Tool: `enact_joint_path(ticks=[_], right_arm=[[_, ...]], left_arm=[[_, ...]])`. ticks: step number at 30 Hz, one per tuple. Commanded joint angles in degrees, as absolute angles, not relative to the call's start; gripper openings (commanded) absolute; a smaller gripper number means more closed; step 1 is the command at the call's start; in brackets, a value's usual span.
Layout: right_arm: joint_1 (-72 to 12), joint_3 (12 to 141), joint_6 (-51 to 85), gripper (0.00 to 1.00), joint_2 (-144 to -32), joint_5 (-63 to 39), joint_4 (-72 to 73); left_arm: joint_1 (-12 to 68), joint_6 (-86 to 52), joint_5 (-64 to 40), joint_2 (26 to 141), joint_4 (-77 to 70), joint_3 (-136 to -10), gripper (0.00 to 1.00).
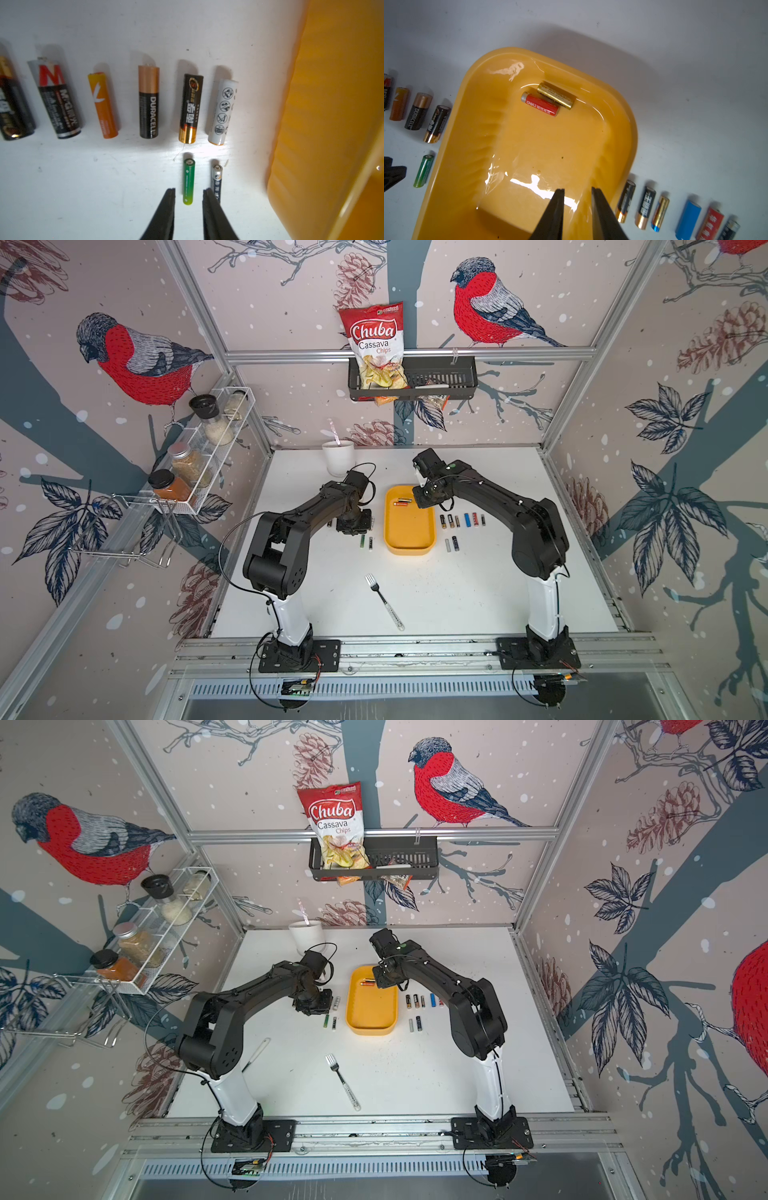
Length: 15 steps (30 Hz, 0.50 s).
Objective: Take the batteries out of the storage box
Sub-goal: Place the battery at the center of the board, then pick up the battery from the storage box.
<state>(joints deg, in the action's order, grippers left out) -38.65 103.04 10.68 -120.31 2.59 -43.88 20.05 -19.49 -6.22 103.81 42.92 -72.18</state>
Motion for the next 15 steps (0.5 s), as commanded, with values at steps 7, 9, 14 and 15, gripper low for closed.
enact_joint_path(ticks=[7, 9, 14, 15], right_arm=[[-40.24, 115.48, 5.43, 0.30, -131.59, 1.16, -45.56], [-40.43, 117.60, 4.76, 0.30, -133.77, 0.45, -45.94], [-40.95, 120.52, 3.66, 0.31, -136.53, -0.67, -45.49], [-41.00, 120.46, 3.44, 0.31, -136.69, -1.08, -45.00]], left_arm=[[19.51, -18.99, -6.92, 103.24, 43.86, -72.24, 0.28], [19.51, -18.94, -7.10, 103.42, 43.86, -72.14, 0.28], [19.51, -18.75, -7.21, 103.66, 43.87, -72.25, 0.29], [19.52, -18.66, -7.27, 103.71, 43.86, -72.42, 0.29]])
